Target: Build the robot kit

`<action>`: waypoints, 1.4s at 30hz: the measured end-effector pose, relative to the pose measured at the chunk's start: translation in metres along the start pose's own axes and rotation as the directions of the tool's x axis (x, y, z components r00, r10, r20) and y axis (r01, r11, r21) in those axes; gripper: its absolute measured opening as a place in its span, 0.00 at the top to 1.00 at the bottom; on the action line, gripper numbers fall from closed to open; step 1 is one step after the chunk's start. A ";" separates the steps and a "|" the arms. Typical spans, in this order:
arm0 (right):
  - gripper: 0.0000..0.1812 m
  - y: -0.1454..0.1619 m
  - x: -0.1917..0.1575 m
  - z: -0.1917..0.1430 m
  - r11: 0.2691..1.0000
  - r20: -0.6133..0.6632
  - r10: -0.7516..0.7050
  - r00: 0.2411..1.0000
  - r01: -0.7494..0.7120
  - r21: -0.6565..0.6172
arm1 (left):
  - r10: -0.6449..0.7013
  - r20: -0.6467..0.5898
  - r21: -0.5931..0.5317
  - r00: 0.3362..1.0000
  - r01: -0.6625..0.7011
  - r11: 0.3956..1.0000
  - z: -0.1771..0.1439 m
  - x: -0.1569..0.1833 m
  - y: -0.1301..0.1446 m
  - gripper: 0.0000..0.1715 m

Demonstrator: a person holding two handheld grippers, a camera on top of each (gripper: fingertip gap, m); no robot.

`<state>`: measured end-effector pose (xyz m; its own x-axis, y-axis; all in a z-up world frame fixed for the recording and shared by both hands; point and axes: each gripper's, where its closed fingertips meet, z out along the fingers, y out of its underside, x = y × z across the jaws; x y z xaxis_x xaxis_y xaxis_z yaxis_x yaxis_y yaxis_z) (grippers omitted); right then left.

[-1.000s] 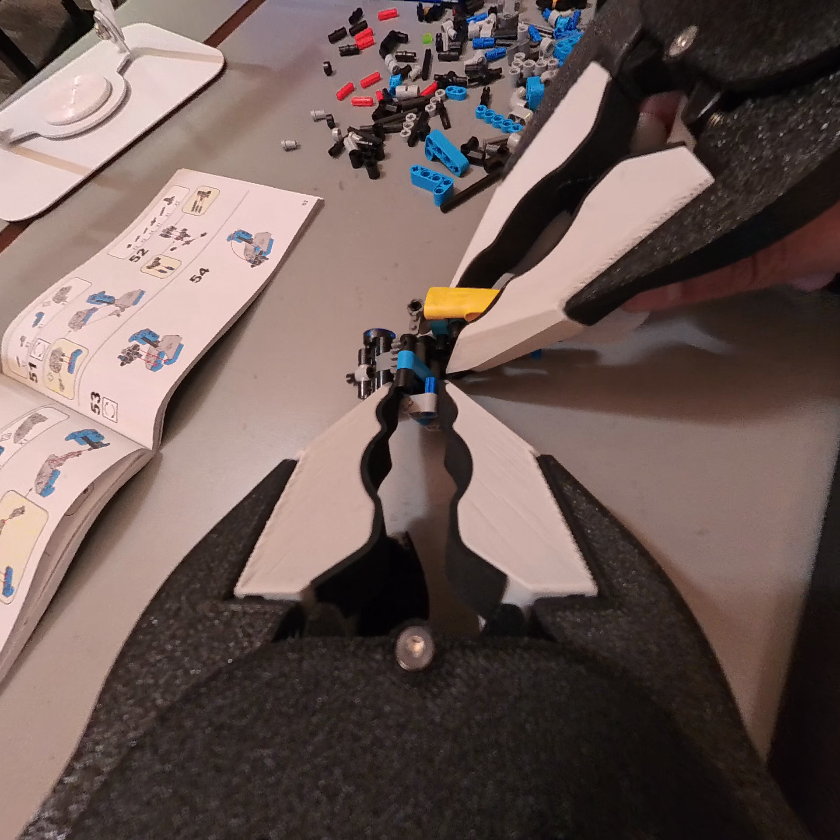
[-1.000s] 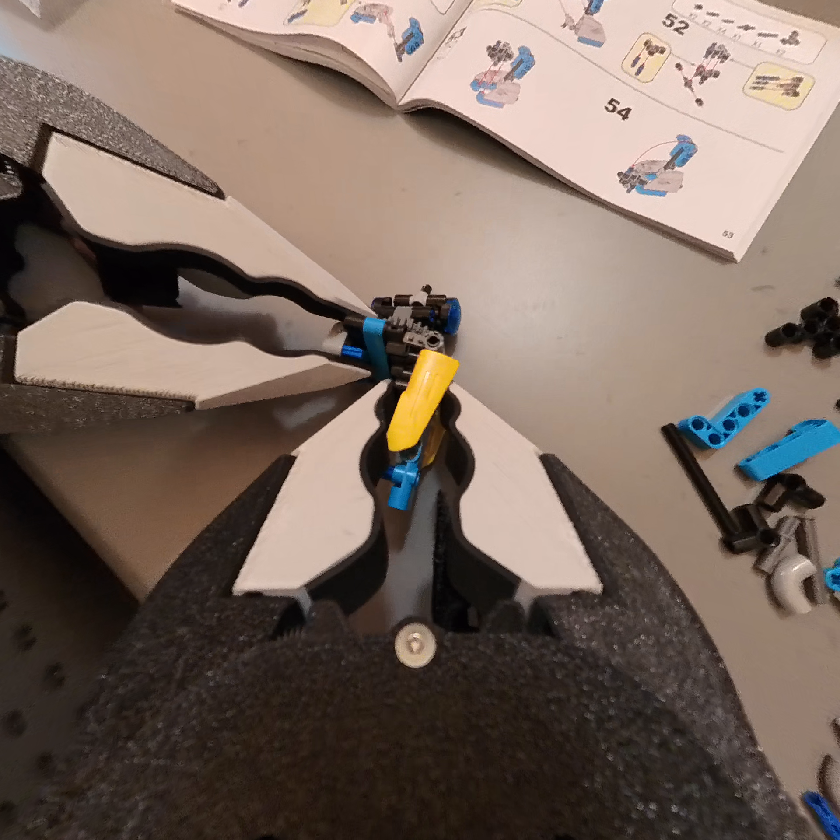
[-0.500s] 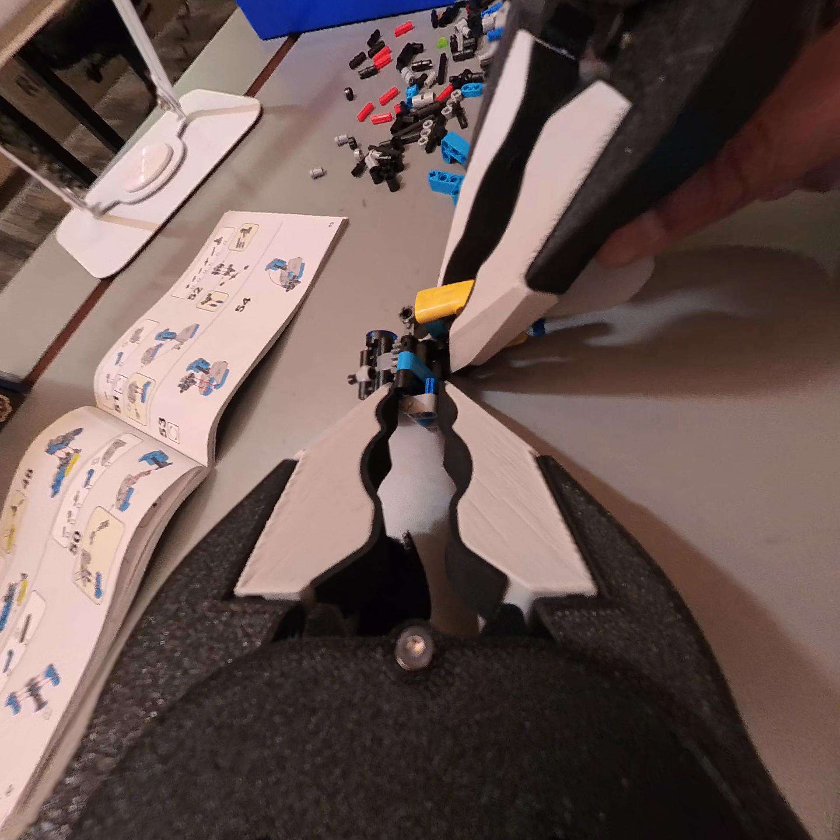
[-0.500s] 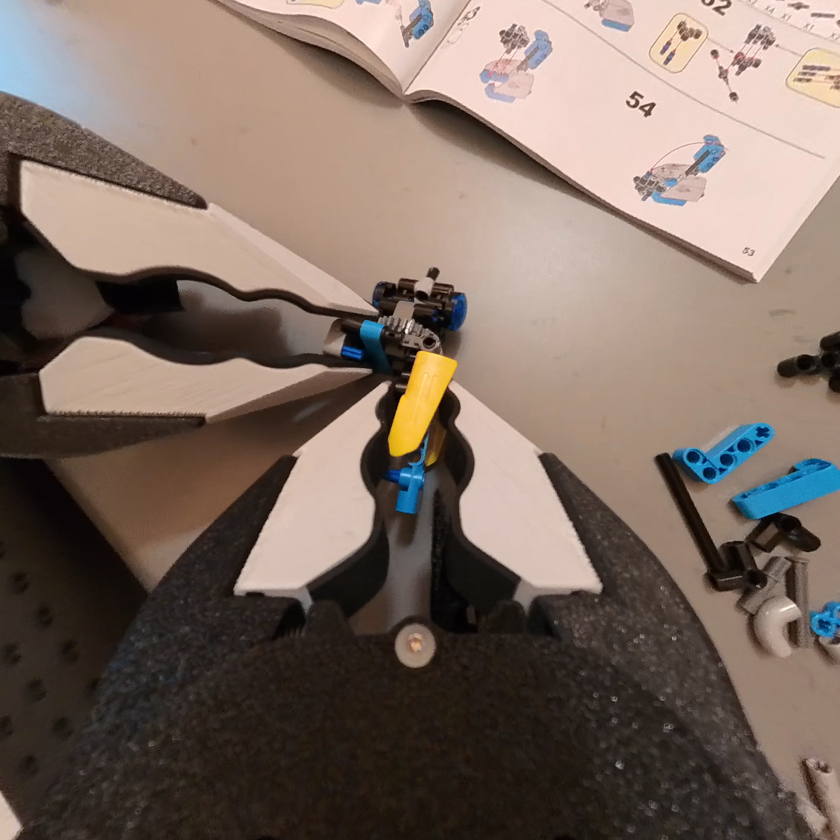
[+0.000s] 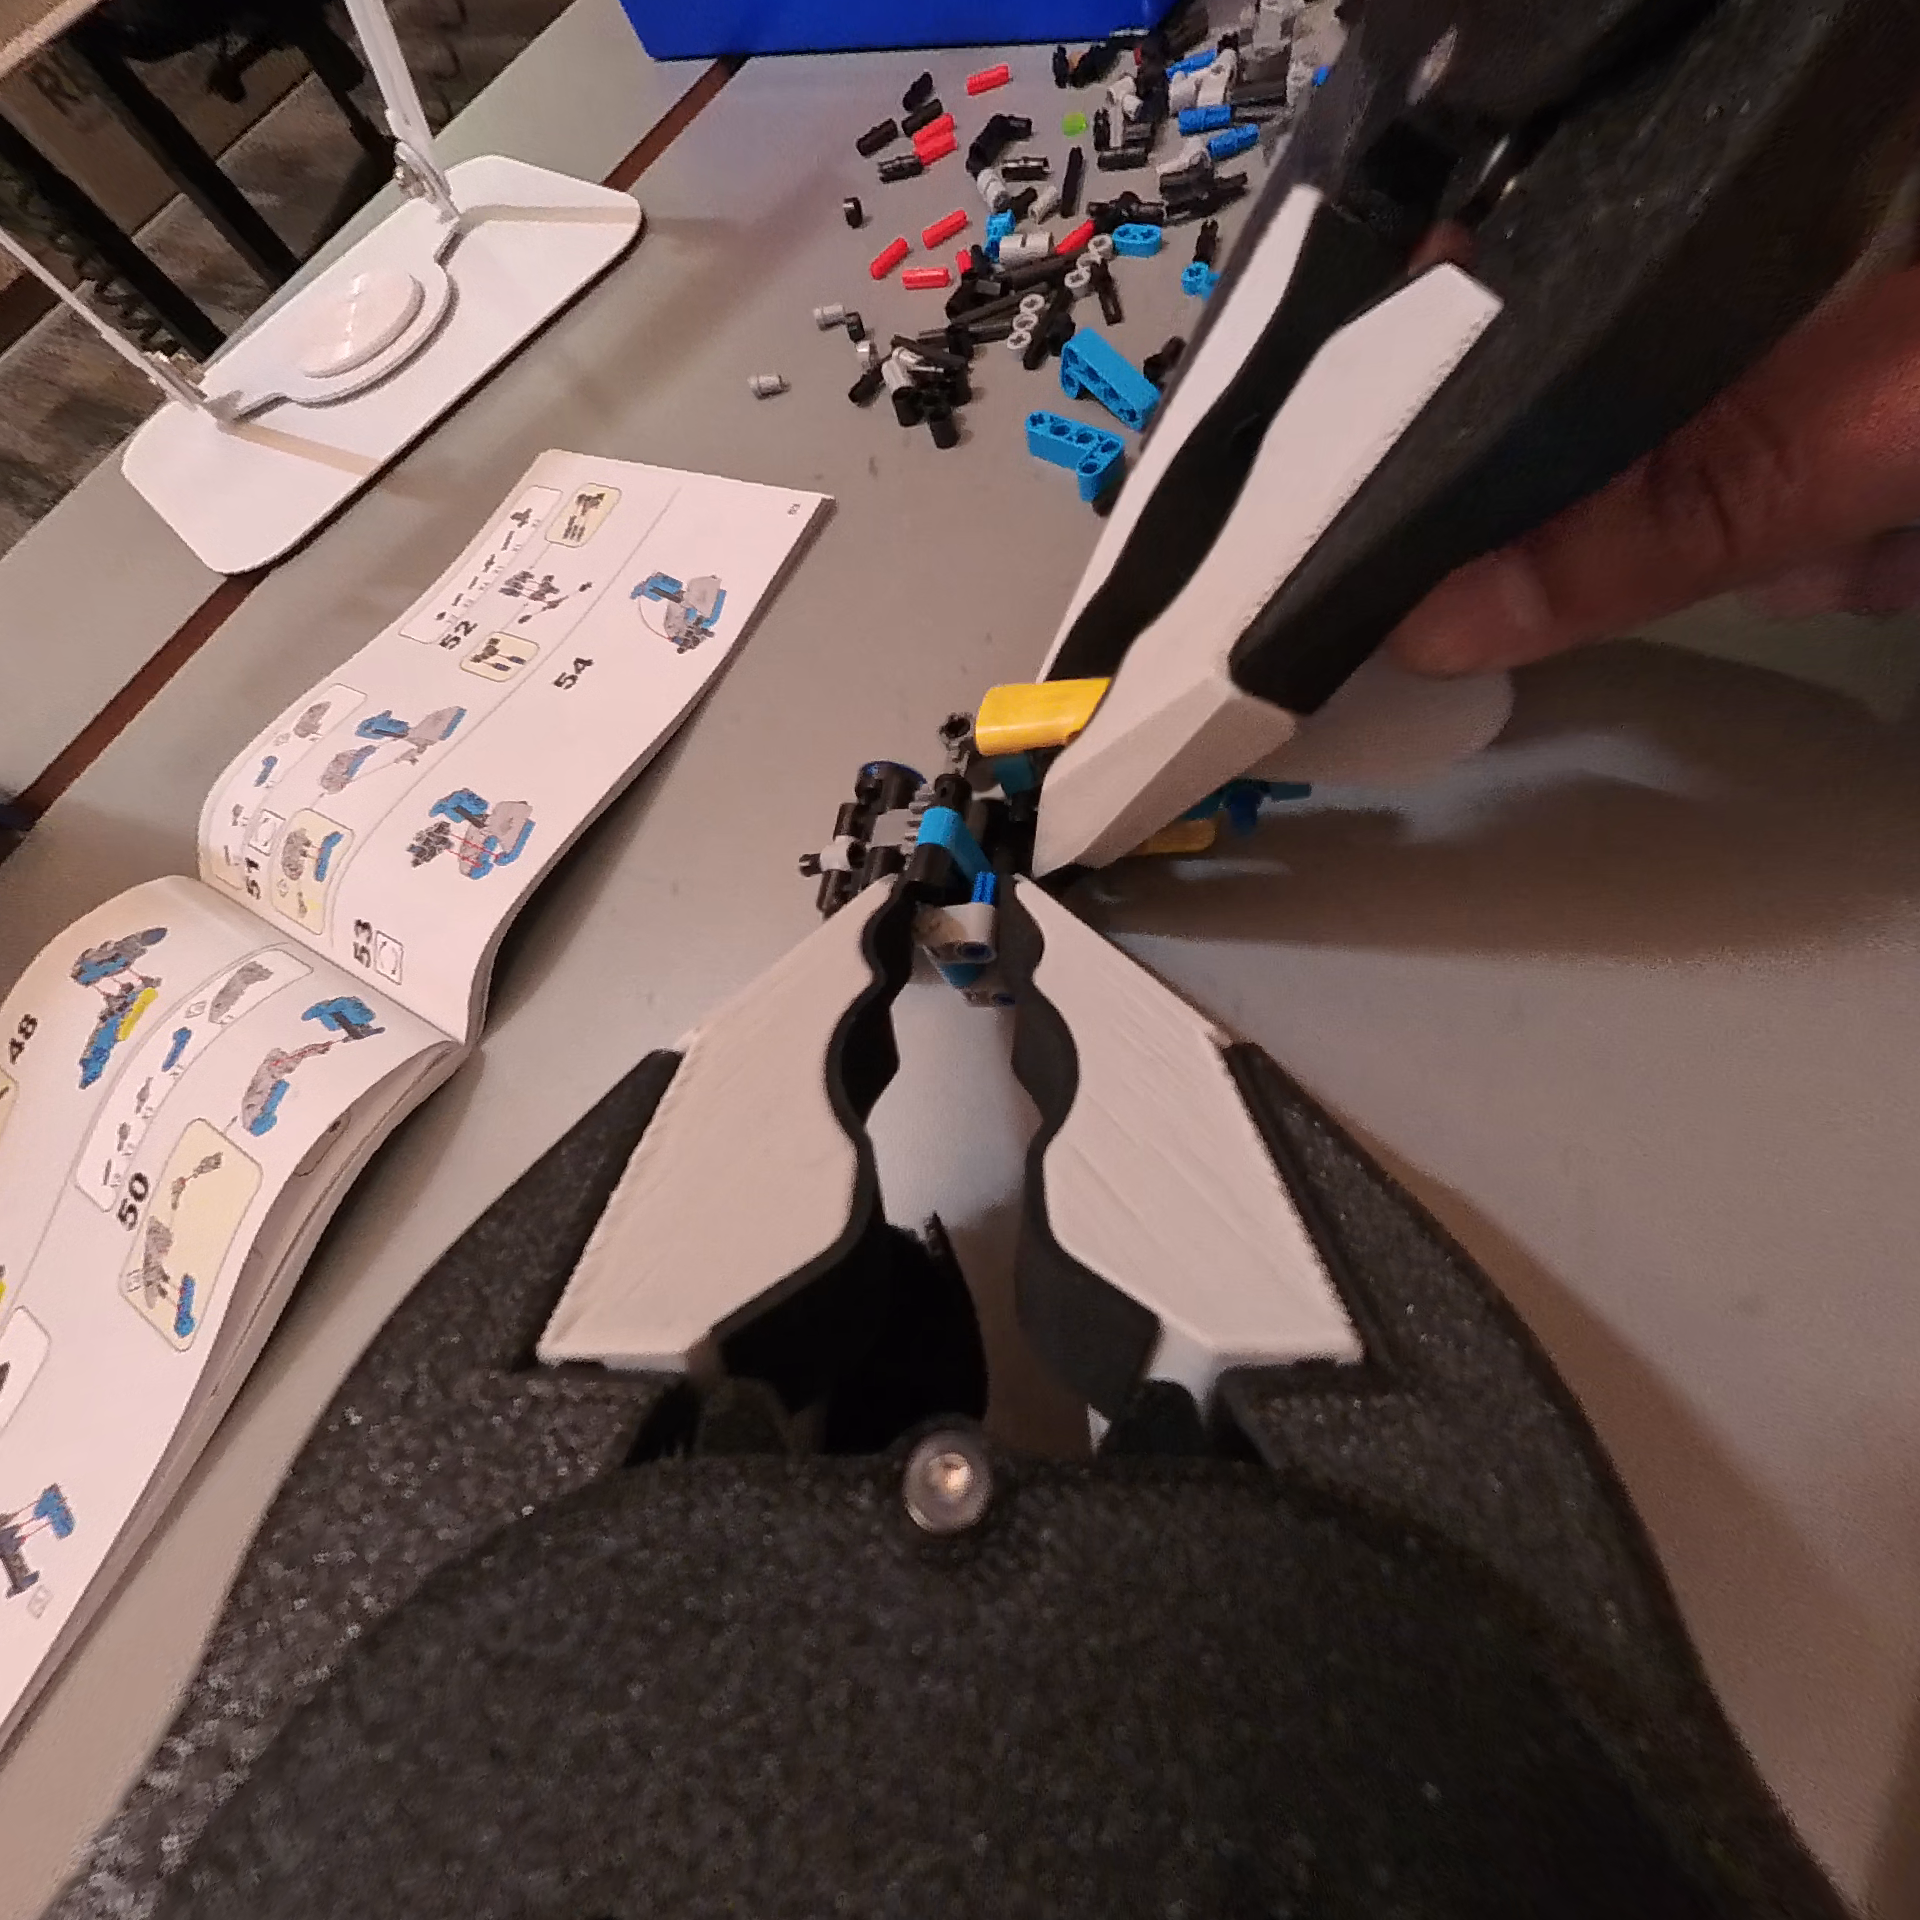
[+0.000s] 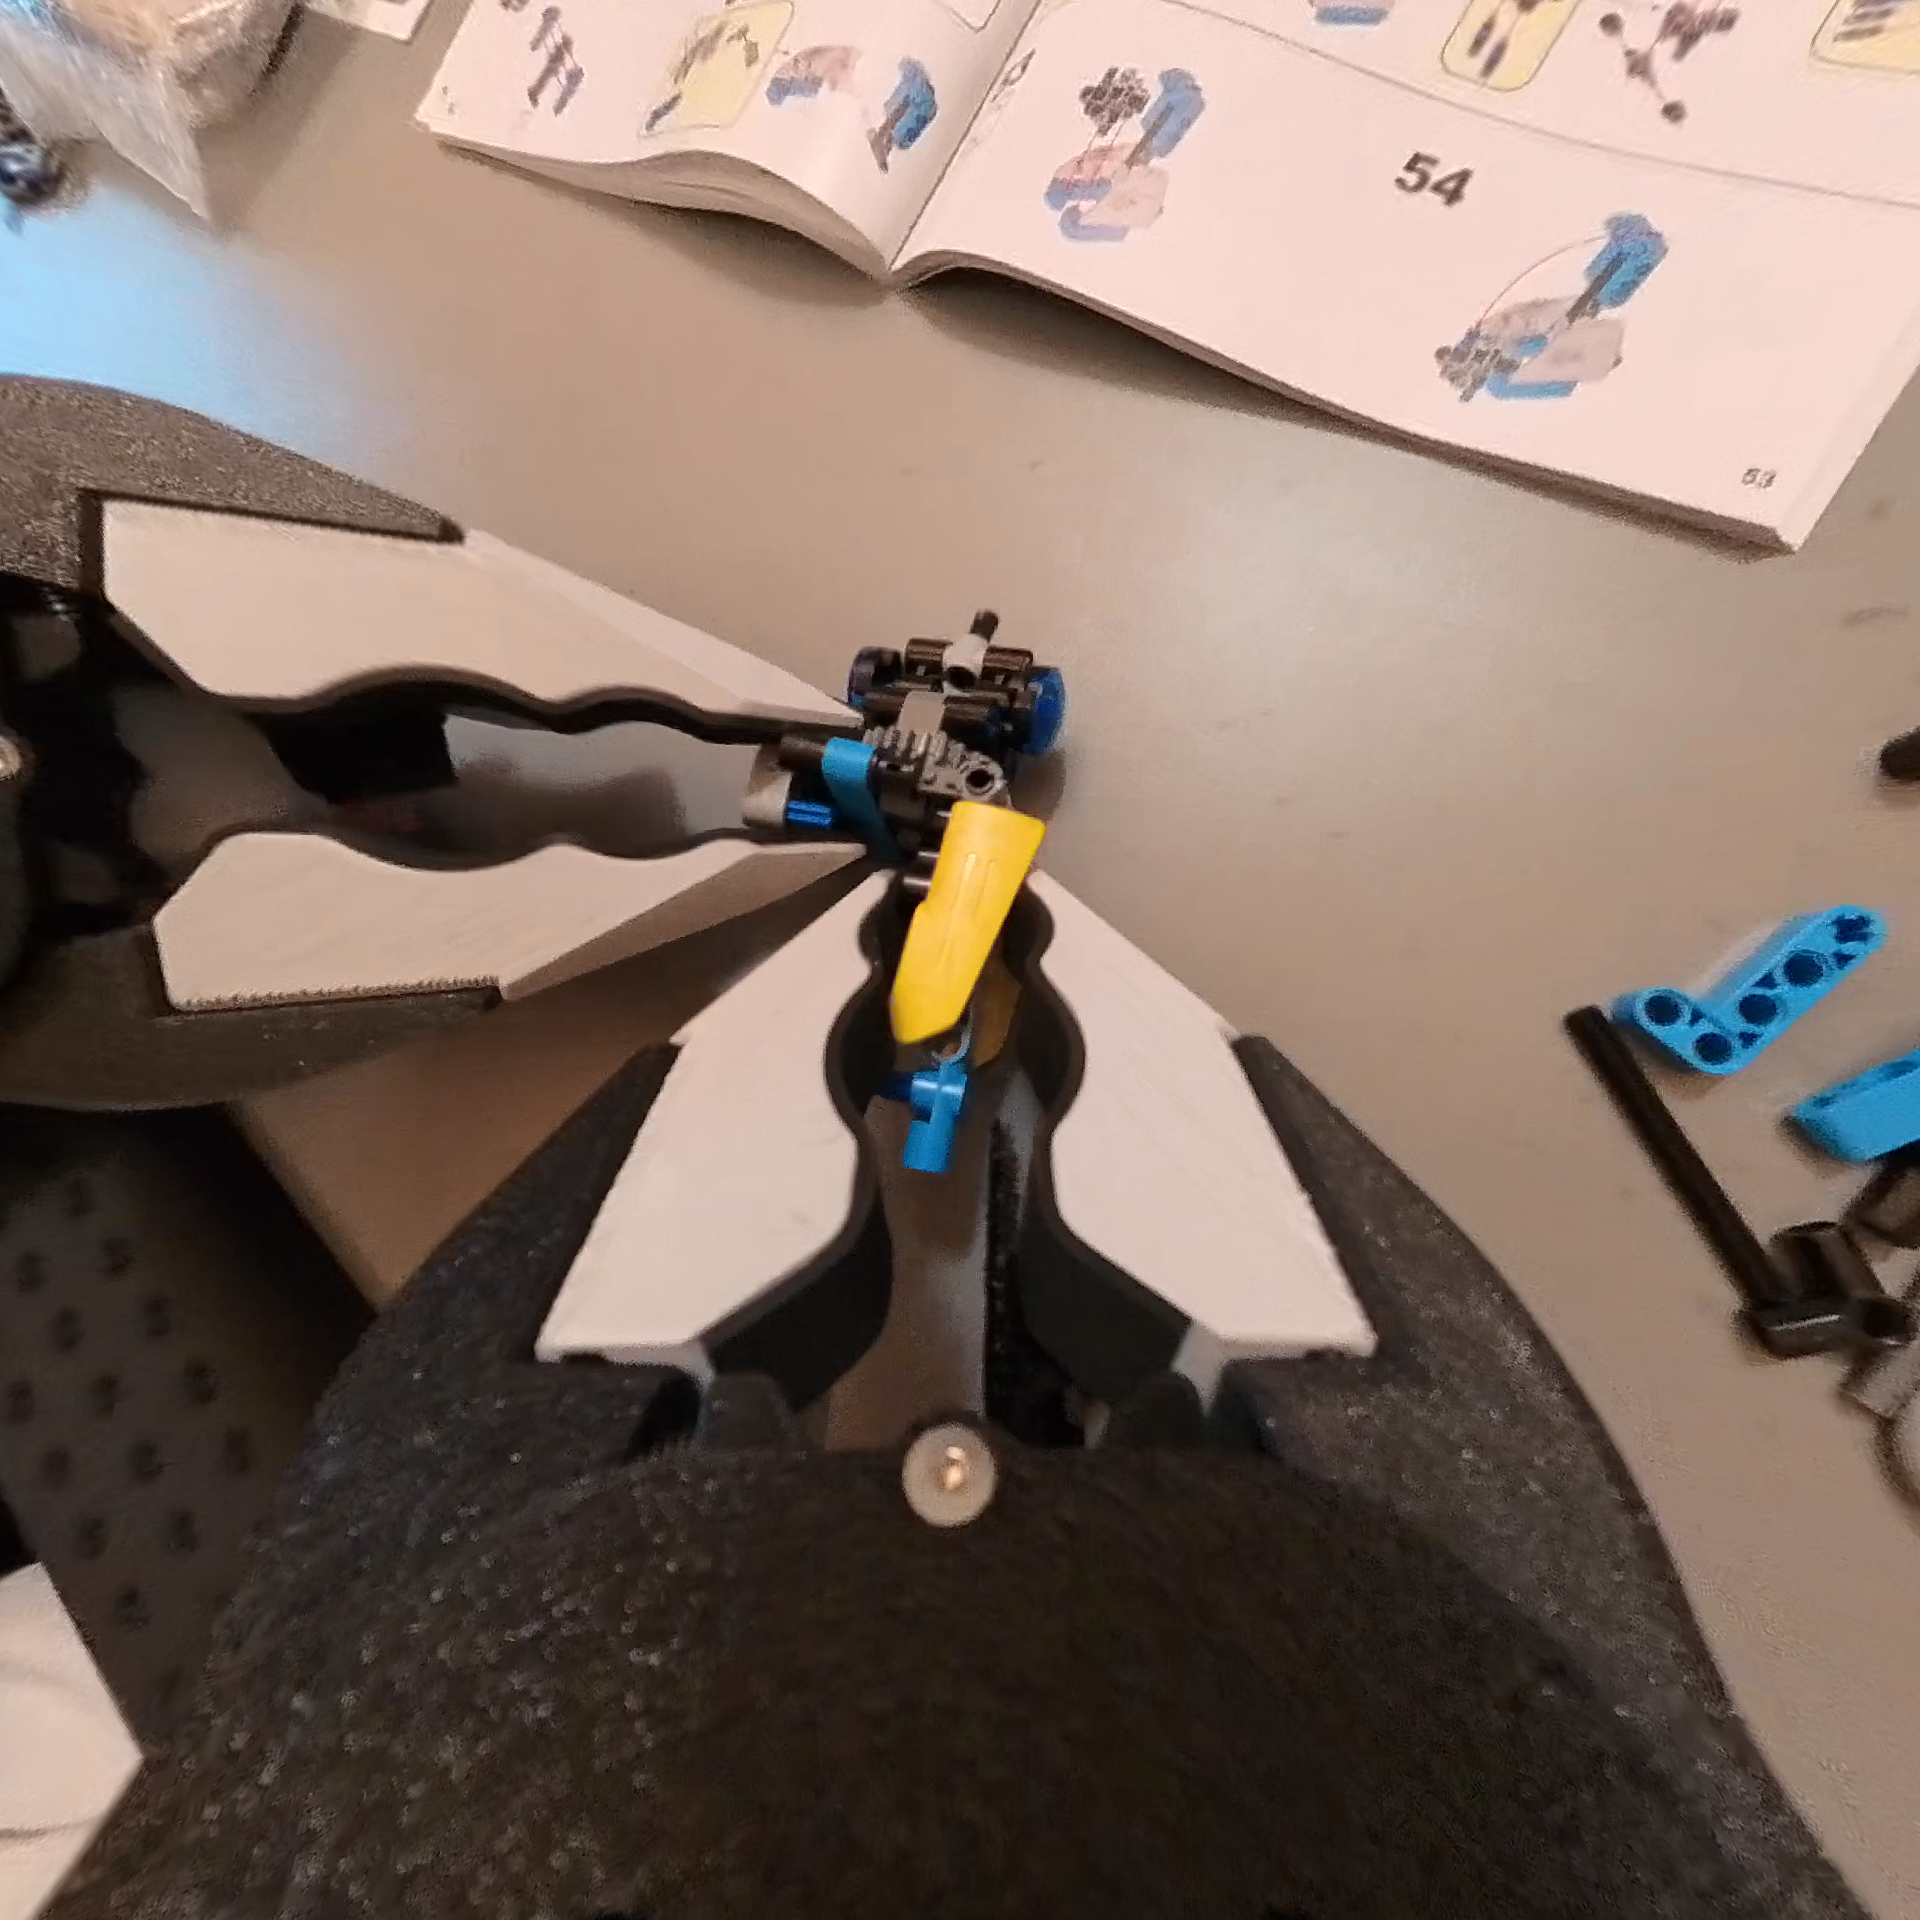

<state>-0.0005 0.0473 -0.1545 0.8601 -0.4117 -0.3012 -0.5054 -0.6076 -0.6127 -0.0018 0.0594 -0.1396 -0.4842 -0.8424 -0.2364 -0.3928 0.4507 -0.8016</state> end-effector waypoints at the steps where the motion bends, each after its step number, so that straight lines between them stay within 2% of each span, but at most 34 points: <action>1: 0.90 0.000 0.000 0.000 1.000 -0.009 0.006 1.000 -0.006 0.004 | -0.002 0.007 0.000 1.000 0.002 1.000 0.000 0.000 0.000 0.91; 3: 0.90 0.000 0.000 0.001 1.000 -0.049 -0.006 0.999 0.007 0.011 | 0.004 0.021 -0.005 1.000 -0.004 1.000 0.000 0.000 0.000 0.91; 6: 0.90 -0.001 0.000 0.001 0.999 -0.034 0.005 0.999 -0.004 0.032 | -0.022 0.005 -0.002 1.000 0.022 1.000 0.000 -0.001 0.000 0.91; 9: 0.90 -0.002 0.003 0.002 0.998 -0.045 -0.044 0.998 0.046 0.042 | -0.003 -0.013 0.000 1.000 0.003 1.000 -0.001 0.001 0.001 0.91; 13: 0.91 -0.003 0.004 0.001 0.996 -0.038 -0.075 0.996 0.077 0.046 | -0.002 -0.124 -0.047 0.992 -0.004 0.999 -0.002 0.013 0.011 0.81; 16: 0.91 -0.002 0.001 0.002 0.996 -0.020 -0.081 0.996 0.082 0.041 | -0.027 -0.148 -0.054 0.989 0.019 0.998 -0.005 0.014 0.013 0.76; 18: 0.91 -0.001 -0.002 0.003 0.996 -0.002 -0.079 0.997 0.079 0.042 | -0.045 -0.136 -0.061 0.990 0.037 0.997 -0.005 0.009 0.015 0.78; 21: 0.91 -0.002 -0.004 0.003 0.996 0.002 -0.083 0.997 0.083 0.040 | -0.057 -0.128 -0.077 0.990 0.047 0.996 -0.005 0.004 0.019 0.89; 26: 0.91 -0.001 -0.004 0.004 0.992 0.020 -0.122 0.992 0.121 0.036 | -0.060 -0.148 -0.090 0.987 0.047 0.995 -0.004 0.006 0.021 0.91; 28: 0.91 -0.002 -0.006 0.004 0.990 0.067 -0.136 0.988 0.134 0.034 | -0.076 -0.154 -0.093 0.985 0.062 0.994 -0.004 0.005 0.022 0.91; 32: 0.92 -0.001 -0.019 0.006 0.999 0.316 0.041 0.948 -0.049 0.020 | -0.192 -0.224 -0.112 0.956 0.170 0.979 -0.003 0.004 0.021 0.91; 34: 0.91 -0.002 -0.015 0.007 0.999 0.243 -0.034 0.969 0.025 0.039 | -0.183 -0.212 -0.108 0.960 0.163 0.981 -0.001 0.002 0.020 0.91; 36: 0.91 -0.005 -0.003 0.004 0.998 0.162 -0.046 0.986 0.037 0.057 | -0.187 -0.213 -0.109 0.959 0.167 0.980 -0.001 0.001 0.020 0.91; 38: 0.91 -0.008 -0.002 -0.002 0.997 0.199 0.016 0.980 -0.032 0.076 | -0.195 -0.217 -0.109 0.956 0.175 0.978 -0.003 0.001 0.021 0.91; 40: 0.91 -0.007 0.007 0.000 0.997 0.146 0.011 0.989 -0.023 0.076 | -0.192 -0.225 -0.108 0.955 0.171 0.979 -0.003 0.003 0.021 0.91; 42: 0.91 -0.008 0.002 0.004 0.997 0.162 0.028 0.986 -0.039 0.068 | -0.197 -0.231 -0.109 0.953 0.175 0.978 -0.001 0.004 0.019 0.91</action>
<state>0.0053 0.0543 -0.1535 0.8455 -0.3129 -0.4328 -0.5330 -0.5436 -0.6484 -0.0127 0.0649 -0.1555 -0.5648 -0.8231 0.0593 -0.5546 0.3254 -0.7658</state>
